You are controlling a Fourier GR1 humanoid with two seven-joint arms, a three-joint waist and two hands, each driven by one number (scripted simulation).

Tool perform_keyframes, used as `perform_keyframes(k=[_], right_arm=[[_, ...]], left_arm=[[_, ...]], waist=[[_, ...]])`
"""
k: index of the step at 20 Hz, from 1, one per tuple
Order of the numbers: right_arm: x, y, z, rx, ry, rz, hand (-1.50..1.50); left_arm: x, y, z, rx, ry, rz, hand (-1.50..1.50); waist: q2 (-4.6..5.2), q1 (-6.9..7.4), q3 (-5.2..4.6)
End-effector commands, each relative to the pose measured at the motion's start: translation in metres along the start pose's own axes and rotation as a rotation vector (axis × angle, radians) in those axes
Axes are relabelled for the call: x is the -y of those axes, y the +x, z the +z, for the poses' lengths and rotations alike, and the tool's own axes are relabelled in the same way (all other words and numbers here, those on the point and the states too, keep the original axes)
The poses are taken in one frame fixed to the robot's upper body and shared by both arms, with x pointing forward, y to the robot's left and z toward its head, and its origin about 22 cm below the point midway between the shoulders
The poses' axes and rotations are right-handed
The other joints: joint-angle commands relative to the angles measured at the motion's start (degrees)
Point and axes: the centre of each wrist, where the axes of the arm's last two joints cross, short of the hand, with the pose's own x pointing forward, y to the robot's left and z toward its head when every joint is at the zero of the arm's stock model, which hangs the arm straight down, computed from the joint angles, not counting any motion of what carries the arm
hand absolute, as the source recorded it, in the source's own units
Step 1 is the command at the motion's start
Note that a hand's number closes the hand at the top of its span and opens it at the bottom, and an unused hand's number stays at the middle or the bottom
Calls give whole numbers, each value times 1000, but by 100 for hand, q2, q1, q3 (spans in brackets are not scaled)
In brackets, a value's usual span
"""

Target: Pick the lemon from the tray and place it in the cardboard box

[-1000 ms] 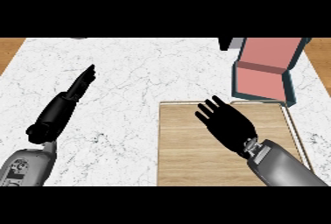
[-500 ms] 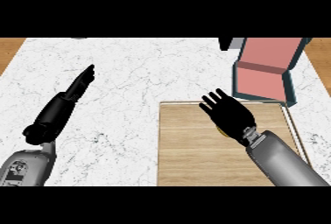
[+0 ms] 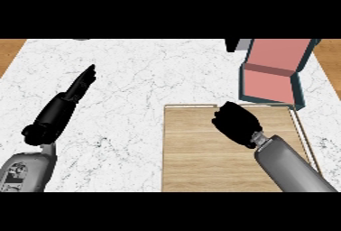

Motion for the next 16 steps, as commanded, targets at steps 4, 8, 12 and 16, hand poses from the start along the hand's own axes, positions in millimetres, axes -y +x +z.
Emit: perform_keyframes(k=[4, 8, 12, 16], right_arm=[[-11, -6, 5, 65, -123, 49, 150], [-1, 15, 2, 231, -252, -207, 150], [10, 56, -15, 405, -380, -460, 150], [10, 32, 21, 420, -546, -444, 150]], left_arm=[[12, 2, -6, 0, 5, 12, 0], [3, -4, 7, -3, 13, -3, 0], [-7, 2, 1, 5, 4, -3, 0], [-11, 7, -2, 1, 13, -9, 0]], waist=[[1, -22, 2], [-1, -49, 3], [13, -32, 7], [-13, -83, 4]])
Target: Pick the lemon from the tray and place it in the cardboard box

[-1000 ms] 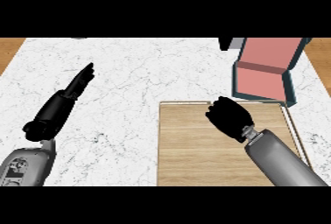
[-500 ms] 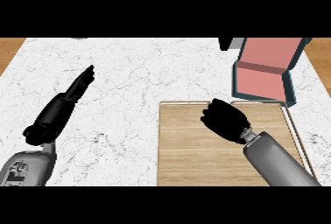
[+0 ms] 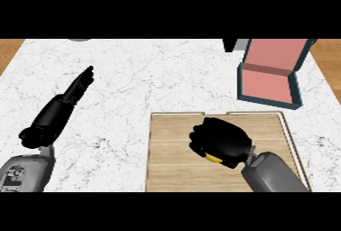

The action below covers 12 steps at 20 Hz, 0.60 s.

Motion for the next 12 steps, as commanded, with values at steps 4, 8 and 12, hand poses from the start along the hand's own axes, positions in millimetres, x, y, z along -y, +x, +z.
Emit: perform_keyframes(k=[4, 8, 12], right_arm=[[64, 21, 33, 80, -232, 43, 150], [102, 12, 65, 22, -367, -26, 150], [108, 7, 67, -205, -527, -198, 150]], left_arm=[[5, 10, 6, -12, -2, 4, 0], [2, -4, 0, -14, 11, 8, 0], [-3, -2, 5, -16, 20, -10, 0]], waist=[[-17, -1, 19], [4, -50, 16], [2, -45, 14]])
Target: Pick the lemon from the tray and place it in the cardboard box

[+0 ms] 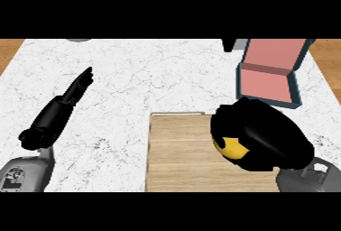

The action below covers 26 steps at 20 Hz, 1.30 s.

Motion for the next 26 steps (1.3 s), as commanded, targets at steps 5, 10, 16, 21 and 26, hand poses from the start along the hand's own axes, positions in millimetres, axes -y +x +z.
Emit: perform_keyframes(k=[5, 10, 16, 21, 26], right_arm=[[54, -29, -9, -335, -247, -133, 150], [89, -84, -8, -436, -316, -156, 150], [105, -134, -11, -536, -203, 13, 150], [108, -176, 5, -631, 58, -9, 150], [94, -209, 25, -661, 211, -32, 150]], left_arm=[[3, -3, -5, 5, -25, 17, 0], [19, -5, -18, 18, -15, 15, 0], [17, 10, -12, 18, -20, 2, 0], [-4, -2, -18, 22, -37, 15, 0], [8, 5, -15, 45, -51, 14, 0]], waist=[[28, 71, -2], [50, 79, 2], [49, 186, 5], [114, 257, 0], [124, 370, 9]])
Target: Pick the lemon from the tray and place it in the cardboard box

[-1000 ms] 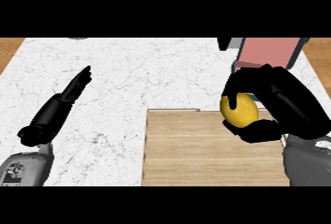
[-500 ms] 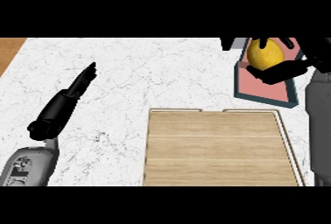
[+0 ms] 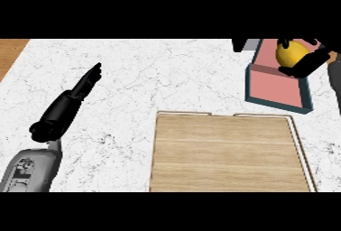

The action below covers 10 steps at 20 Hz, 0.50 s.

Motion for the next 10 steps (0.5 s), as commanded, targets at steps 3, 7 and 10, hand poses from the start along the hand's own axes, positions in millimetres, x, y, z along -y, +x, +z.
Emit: perform_keyframes(k=[3, 7, 10], right_arm=[[1, -49, 8, -45, 207, 49, 150], [-3, -58, 2, -76, 307, 52, -150], [-11, -76, 15, 44, 361, 5, -150]], left_arm=[[-8, 13, -14, 27, 2, 4, 0], [-2, -7, 6, 18, -25, 1, 0], [0, 13, -8, 25, 3, -7, 0]], waist=[[47, 79, 8], [41, 109, 4], [47, 105, 14]])
